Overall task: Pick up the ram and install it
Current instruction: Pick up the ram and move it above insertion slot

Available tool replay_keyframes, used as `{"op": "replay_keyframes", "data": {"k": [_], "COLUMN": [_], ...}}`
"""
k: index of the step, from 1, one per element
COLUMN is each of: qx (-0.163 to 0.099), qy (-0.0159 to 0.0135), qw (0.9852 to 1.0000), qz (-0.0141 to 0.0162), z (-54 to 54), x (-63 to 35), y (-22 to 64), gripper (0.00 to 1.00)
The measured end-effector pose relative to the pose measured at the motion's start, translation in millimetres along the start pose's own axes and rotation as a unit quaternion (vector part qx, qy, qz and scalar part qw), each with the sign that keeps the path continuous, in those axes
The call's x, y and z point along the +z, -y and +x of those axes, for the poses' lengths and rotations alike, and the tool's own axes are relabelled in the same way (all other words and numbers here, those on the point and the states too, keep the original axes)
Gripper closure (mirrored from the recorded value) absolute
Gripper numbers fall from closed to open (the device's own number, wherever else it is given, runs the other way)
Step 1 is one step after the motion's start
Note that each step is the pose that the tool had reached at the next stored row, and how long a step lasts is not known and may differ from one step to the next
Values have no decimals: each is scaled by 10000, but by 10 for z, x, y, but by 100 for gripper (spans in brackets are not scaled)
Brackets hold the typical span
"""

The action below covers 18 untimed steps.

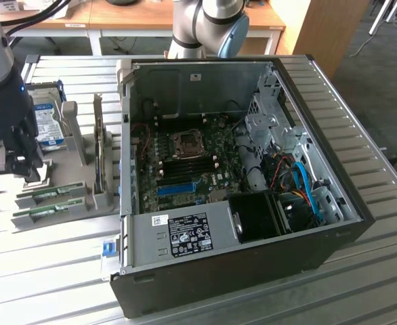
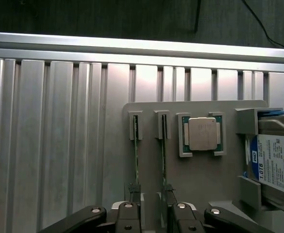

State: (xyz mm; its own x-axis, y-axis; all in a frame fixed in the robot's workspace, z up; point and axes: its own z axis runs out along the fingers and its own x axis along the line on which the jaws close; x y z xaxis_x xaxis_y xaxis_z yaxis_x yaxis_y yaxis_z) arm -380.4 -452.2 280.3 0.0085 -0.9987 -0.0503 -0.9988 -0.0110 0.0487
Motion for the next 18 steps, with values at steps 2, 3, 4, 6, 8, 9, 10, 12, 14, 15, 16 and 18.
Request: {"op": "replay_keyframes", "data": {"k": [2, 3, 4, 6, 8, 9, 10, 12, 14, 15, 16, 18], "qx": [0, 0, 0, 0, 0, 0, 0, 0, 0, 0, 0, 0], "qy": [1, 0, 0, 0, 0, 1, 1, 0, 0, 0, 0, 0], "qw": [10000, 10000, 10000, 10000, 10000, 10000, 10000, 10000, 10000, 10000, 10000, 10000], "qz": [1, 0, 1, 1, 0, 1, 1, 1, 0, 1, 0, 0], "z": [22, 24, 24, 24, 24, 25, 25, 28, 33, 35, 37, 41], "x": [-1, -1, -1, -1, -1, 5, 16, 49, 84, 102, 120, 157], "y": [0, 0, 0, 0, 0, 0, 0, 2, 4, 5, 6, 7], "gripper": [69, 69, 69, 69, 69, 69, 69, 69, 69, 69, 69, 69]}}
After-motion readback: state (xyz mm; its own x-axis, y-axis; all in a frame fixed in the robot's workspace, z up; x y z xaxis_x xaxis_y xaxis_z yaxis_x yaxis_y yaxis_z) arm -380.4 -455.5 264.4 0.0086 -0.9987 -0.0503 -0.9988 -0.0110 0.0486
